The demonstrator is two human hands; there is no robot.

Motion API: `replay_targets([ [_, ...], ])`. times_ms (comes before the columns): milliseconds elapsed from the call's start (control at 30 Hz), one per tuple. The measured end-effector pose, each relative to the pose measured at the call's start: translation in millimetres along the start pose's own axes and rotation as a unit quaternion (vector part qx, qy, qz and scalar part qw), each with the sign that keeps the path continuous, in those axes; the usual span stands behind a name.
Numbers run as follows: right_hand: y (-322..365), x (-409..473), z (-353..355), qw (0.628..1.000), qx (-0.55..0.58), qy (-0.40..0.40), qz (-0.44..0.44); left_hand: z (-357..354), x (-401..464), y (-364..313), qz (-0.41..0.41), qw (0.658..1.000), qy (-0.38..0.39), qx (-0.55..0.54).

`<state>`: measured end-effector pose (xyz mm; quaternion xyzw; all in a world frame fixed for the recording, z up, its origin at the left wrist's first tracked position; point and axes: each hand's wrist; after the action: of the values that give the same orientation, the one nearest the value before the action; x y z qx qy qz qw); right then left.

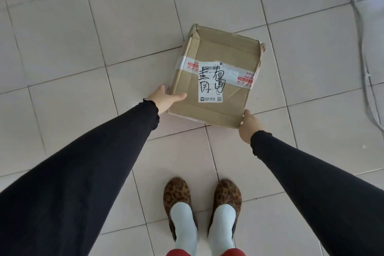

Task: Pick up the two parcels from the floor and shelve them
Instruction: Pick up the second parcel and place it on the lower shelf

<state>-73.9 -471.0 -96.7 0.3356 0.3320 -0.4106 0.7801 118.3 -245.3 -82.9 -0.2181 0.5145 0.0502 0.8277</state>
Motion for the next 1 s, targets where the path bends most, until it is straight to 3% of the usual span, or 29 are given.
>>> replay_targets([
  [100,-2,-10,8,1.0,0.008,-0.008,0.016,3,-8,13,0.005,1.0,0.001,-0.018],
  [200,6,-41,28,0.999,0.021,0.001,0.044,10,-48,7,-0.009,0.995,-0.002,-0.102],
  [400,56,-143,115,0.994,0.06,-0.003,0.088,68,-174,-26,-0.008,0.978,0.01,-0.209],
  [700,237,-363,350,0.968,0.029,-0.077,0.236,276,-450,-147,-0.133,0.948,-0.084,-0.276],
  [1000,412,-589,526,0.895,-0.02,-0.236,0.379,464,-694,-222,-0.26,0.892,-0.199,-0.312],
])
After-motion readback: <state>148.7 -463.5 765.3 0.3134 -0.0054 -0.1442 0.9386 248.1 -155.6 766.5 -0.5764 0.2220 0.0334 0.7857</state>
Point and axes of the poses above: each hand's wrist, its own x-axis towards the middle knuckle, its own z-axis out of the back of the hand, y = z × x, and after that the axes turned 6 degrees about x, right-handed
